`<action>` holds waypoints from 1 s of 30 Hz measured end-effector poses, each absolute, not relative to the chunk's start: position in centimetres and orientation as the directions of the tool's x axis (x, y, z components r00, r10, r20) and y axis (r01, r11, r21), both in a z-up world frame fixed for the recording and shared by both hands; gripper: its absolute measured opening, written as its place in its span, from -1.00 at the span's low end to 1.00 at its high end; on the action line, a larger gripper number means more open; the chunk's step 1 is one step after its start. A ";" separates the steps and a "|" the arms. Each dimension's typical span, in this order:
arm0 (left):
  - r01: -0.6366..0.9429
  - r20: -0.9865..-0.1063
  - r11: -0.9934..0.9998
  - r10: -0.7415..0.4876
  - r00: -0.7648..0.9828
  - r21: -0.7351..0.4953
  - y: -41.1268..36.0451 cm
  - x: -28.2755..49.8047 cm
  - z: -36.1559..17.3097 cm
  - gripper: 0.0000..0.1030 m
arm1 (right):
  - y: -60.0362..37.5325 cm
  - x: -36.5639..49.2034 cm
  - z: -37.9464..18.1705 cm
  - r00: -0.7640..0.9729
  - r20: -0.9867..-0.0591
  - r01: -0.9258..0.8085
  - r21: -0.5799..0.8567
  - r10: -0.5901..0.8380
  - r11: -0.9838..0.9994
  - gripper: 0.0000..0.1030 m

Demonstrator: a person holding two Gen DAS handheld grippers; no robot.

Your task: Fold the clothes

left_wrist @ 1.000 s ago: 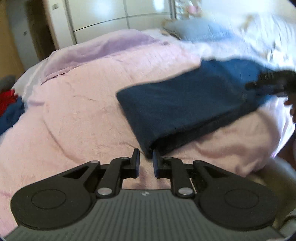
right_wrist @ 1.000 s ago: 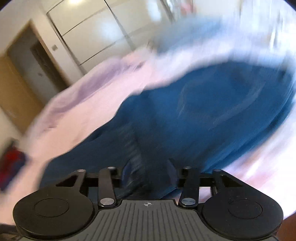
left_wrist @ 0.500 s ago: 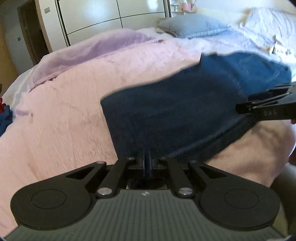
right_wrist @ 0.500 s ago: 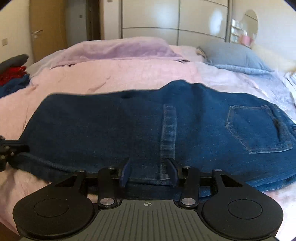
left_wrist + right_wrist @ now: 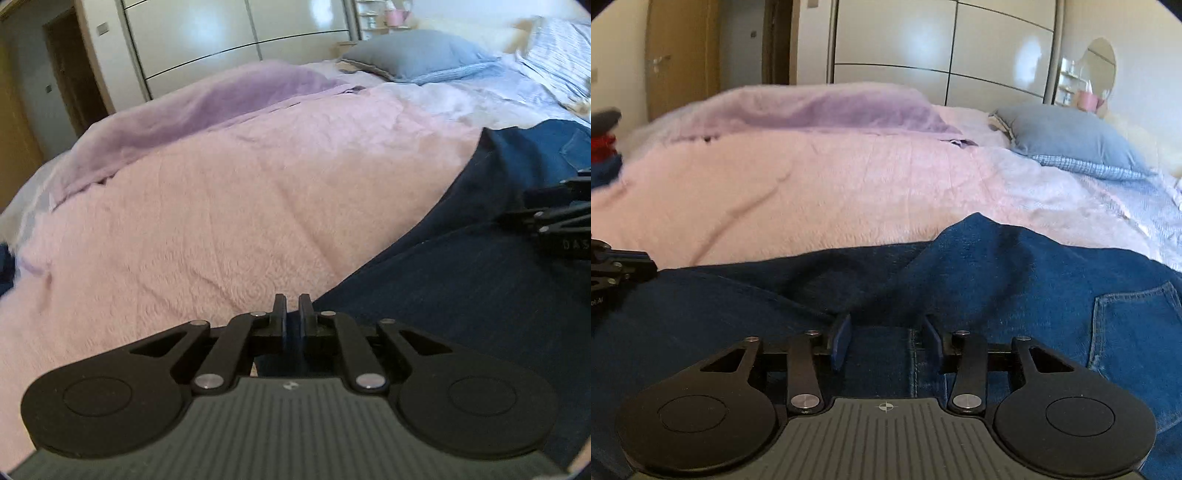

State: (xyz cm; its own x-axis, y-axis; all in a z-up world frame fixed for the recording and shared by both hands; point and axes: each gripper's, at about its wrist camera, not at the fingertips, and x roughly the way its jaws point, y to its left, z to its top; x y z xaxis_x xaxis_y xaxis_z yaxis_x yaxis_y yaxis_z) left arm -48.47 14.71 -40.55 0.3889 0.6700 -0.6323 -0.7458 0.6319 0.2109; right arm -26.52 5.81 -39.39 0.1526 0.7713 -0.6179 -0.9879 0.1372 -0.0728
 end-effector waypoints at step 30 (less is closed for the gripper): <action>-0.863 -0.693 0.467 0.687 0.219 0.191 0.0 -50.7 -35.0 -0.84 | -8.0 -29.0 -36.1 0.077 -0.672 -0.995 -0.007 0.737 0.097 -0.15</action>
